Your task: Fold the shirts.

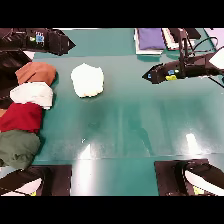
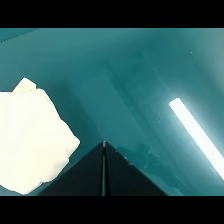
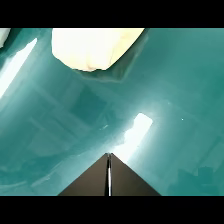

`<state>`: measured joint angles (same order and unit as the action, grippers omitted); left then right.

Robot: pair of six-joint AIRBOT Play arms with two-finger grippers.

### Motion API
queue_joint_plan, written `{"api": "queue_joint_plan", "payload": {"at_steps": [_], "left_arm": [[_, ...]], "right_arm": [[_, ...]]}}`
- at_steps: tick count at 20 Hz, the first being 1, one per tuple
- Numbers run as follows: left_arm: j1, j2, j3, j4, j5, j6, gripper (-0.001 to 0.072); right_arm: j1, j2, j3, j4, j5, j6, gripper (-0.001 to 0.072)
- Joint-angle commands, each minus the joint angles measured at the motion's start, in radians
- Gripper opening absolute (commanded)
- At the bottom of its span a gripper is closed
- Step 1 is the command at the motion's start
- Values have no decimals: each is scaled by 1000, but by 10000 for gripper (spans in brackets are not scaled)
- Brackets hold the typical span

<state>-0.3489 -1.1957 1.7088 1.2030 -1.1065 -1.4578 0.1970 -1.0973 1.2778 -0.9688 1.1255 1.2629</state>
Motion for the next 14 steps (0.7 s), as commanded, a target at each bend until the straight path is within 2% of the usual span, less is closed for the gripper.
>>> {"api": "queue_joint_plan", "payload": {"at_steps": [1, 10, 12, 13, 14], "left_arm": [[0, 0, 0, 0, 0, 0, 23], [0, 0, 0, -10, 2, -4, 23], [0, 0, 0, -18, 37, -5, 23], [0, -2, -1, 1, 66, 23, 25], [0, -8, -5, 40, 95, 55, 138]], "right_arm": [[1, 0, 1, 0, 0, 0, 16], [1, 0, 1, 0, 0, 0, 16], [1, 0, 1, 0, 0, 0, 16], [1, 0, 1, 0, 0, 0, 16], [1, 0, 1, 0, 0, 0, 16]]}}
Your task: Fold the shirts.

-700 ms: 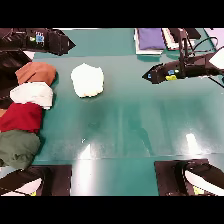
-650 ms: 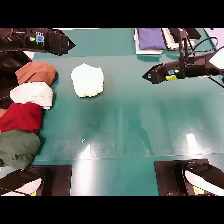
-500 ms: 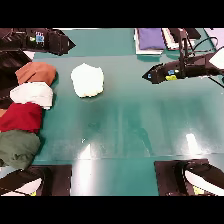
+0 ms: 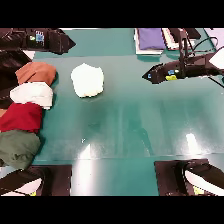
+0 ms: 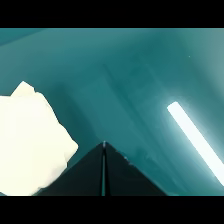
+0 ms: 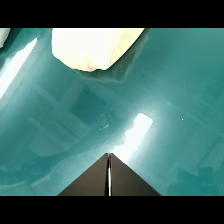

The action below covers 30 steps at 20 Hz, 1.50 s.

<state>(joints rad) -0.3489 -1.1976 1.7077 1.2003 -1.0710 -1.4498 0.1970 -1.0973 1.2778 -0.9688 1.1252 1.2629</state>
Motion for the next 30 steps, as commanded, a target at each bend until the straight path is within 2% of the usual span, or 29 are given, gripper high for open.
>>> {"api": "queue_joint_plan", "payload": {"at_steps": [1, 2, 4, 6, 11, 16, 17, 18, 19, 22, 24, 27, 30], "left_arm": [[0, -23, -6, 106, 77, 26, 435], [0, -50, -7, 177, 87, -19, 566], [0, -134, -8, 253, 83, -89, 564], [0, -238, -16, 253, 84, -122, 565], [0, -527, -21, 251, 50, -125, 565], [0, -644, -21, 235, 58, -132, 563], [0, -644, -20, 236, 63, -132, 546], [1, -642, -14, 237, 60, -132, 366], [1, -640, -2, 242, 46, -124, 39], [1, -623, 101, 289, -46, -109, 22], [0, -551, 198, 333, -64, -96, 22], [-3, -363, 320, 339, -68, -87, 22], [-26, -164, 328, 338, -87, -86, 22]], "right_arm": [[1, 0, 1, 0, 0, 0, 16], [1, 0, 1, 0, 0, 0, 16], [1, 0, 1, 1, 0, 0, 16], [1, 0, 1, 1, -1, 0, 16], [1, 0, 1, 2, 3, 0, 16], [1, 0, 1, 2, 3, 0, 16], [1, 0, 1, 3, 3, 0, 16], [1, 0, 1, 10, 4, 0, 16], [1, 0, 1, 9, 4, 0, 16], [-1, 2, 13, 7, 5, 0, 16], [-1, 2, 70, 7, 15, 0, 16], [-1, 2, 211, -8, 14, 0, 16], [-1, 2, 340, -69, 8, 0, 16]]}}
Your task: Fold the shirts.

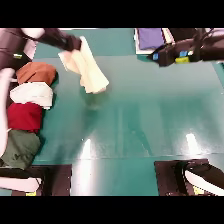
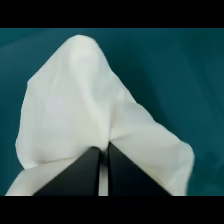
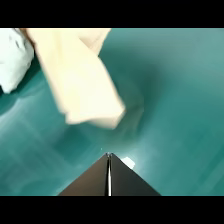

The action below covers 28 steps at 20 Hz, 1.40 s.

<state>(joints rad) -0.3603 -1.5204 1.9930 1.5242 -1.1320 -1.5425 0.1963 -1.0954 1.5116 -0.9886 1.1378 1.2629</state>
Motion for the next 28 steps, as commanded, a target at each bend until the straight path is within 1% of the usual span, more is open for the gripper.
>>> {"api": "queue_joint_plan", "payload": {"at_steps": [1, 3, 5, 9, 10, 11, 12, 13, 14, 15, 16, 19, 21, 24, 25, 26, 27, 28], "left_arm": [[-35, 207, 43, 14, -57, 6, 22], [-95, 257, 43, 13, -117, 6, 22], [-178, 259, 26, 5, -143, 6, 22], [-346, 213, -125, -88, -93, 11, 24], [-376, 192, -161, -117, -67, 36, 25], [-397, 167, -193, -152, -25, 71, 113], [-406, 145, -212, -180, 18, 77, 424], [-406, 121, -214, -200, 51, 76, 638], [-397, 109, -214, -187, 75, 76, 626], [-378, 107, -214, -152, 91, 76, 627], [-350, 107, -210, -116, 90, 73, 627], [-188, 106, -211, -46, 11, 26, 627], [-56, 106, -240, -52, -31, -15, 627], [101, 106, -337, -115, -43, -28, 627], [134, 106, -373, -140, -41, -28, 627], [158, 106, -413, -156, -31, -28, 627], [166, 106, -449, -159, -21, -28, 627], [166, 106, -488, -155, -6, -24, 627]], "right_arm": [[0, 0, 147, -87, -5, 0, 16], [0, 0, 215, -161, -5, 1, 16], [0, 0, 269, -212, -4, 1, 16], [0, 1, 316, -219, -3, 1, 16], [-1, 2, 316, -219, -1, 1, 16], [0, 1, 316, -219, 5, 1, 16], [0, 1, 315, -219, 11, 1, 16], [0, 1, 315, -219, 12, 1, 20], [-1, 2, 315, -219, 19, 1, 71], [-11, 2, 315, -217, 33, 3, 233], [-29, 0, 315, -216, 73, 30, 337], [-123, -1, 260, -216, 274, 64, 339], [-196, 26, 116, -207, 344, 65, 339], [-301, 113, -226, -207, 330, 65, 339], [-332, 143, -349, -207, 311, 65, 363], [-363, 171, -482, -207, 283, 65, 453], [-383, 187, -596, -198, 264, 65, 470], [-400, 193, -710, -164, 244, 65, 470]]}}
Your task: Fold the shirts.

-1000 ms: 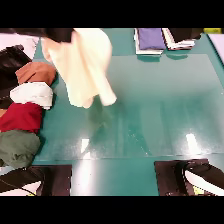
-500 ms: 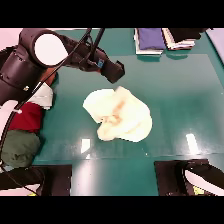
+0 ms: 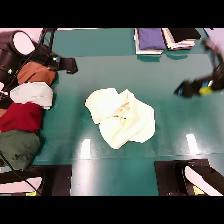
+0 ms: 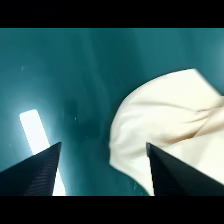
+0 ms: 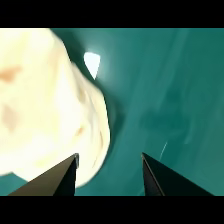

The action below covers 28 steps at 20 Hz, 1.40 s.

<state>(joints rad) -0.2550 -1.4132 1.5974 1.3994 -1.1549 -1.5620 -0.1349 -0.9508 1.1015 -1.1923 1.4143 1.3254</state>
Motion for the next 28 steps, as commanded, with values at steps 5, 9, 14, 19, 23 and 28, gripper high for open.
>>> {"api": "queue_joint_plan", "payload": {"at_steps": [5, 9, 14, 19, 23, 28], "left_arm": [[61, -5, -212, -110, 100, 0, 627], [61, -8, -213, -110, 100, 1, 627], [61, -47, -216, -117, 98, 24, 627], [61, -207, -216, -328, 93, 122, 627], [42, -308, -216, -464, 77, 204, 627], [-1, -336, -216, -459, 126, 205, 609]], "right_arm": [[-3, -47, -595, 188, -192, 2, 467], [126, -166, -573, 204, -279, 2, 444], [204, -217, -476, 135, -286, 2, 16], [210, -123, -431, 119, -279, 3, 16], [210, -87, -400, 119, -280, 21, 16], [210, -88, -381, 119, -276, 37, 16]]}}
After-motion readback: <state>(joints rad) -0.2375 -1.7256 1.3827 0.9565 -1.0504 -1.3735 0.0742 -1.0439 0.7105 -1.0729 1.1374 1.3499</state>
